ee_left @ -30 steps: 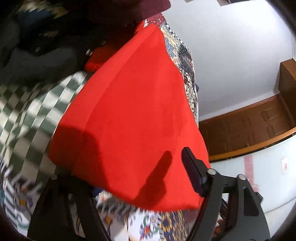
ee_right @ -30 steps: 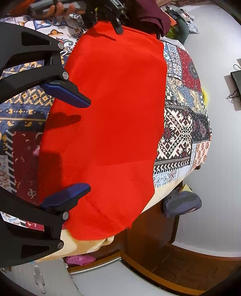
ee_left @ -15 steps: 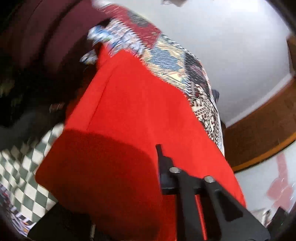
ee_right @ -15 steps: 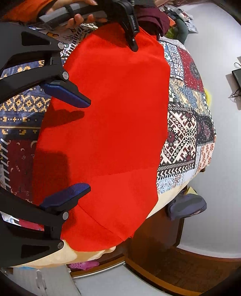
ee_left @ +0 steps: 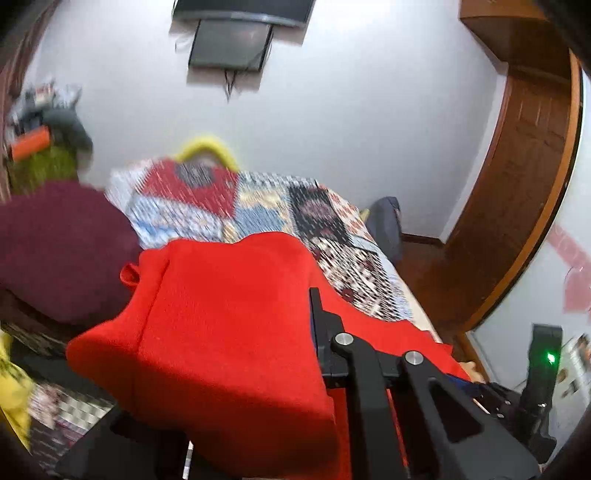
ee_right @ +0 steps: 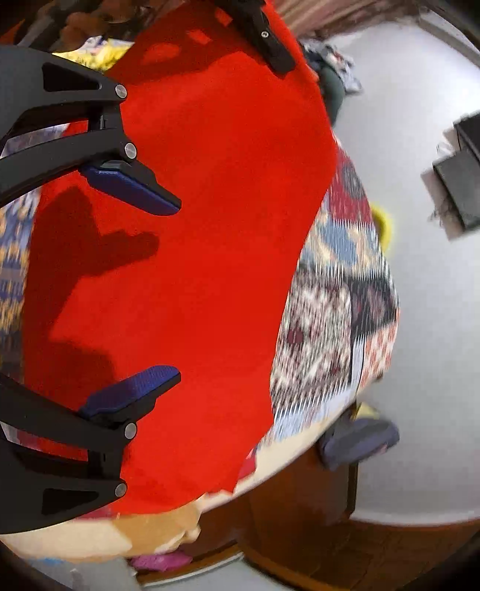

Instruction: Fold large clothes

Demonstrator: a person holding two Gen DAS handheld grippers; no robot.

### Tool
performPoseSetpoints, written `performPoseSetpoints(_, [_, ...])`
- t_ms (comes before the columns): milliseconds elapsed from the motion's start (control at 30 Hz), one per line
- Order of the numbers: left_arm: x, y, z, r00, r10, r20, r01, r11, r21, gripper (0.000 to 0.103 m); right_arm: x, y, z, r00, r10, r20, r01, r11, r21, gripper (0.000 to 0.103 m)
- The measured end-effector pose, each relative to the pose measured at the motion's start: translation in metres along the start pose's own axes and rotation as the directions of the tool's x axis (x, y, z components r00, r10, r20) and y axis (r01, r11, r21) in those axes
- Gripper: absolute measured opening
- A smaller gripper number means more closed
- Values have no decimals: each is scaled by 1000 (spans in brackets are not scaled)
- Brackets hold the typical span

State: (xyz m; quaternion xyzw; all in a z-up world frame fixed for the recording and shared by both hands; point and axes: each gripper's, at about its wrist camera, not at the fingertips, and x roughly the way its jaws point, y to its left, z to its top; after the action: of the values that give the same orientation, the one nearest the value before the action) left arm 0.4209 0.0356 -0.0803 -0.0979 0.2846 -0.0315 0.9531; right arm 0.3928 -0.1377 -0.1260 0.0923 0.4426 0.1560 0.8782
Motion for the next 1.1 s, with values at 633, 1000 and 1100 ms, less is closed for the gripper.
performPoseSetpoints(633, [-2,25,-33,968,247,38,-250,952,178,10,45,63,-46,986,74,-150,-102,977,-189,81])
performPoseSetpoints(1000, [30,-97,-55,995,34,-93,3,928,374,10,39,-75,-84,968,-143,-204,153,988,36,81])
performPoseSetpoints(1100, [61,-121,-88,966,-8,-259,115,908,403,10,30,-80,-92,976,-110,-186,122,991,58,81])
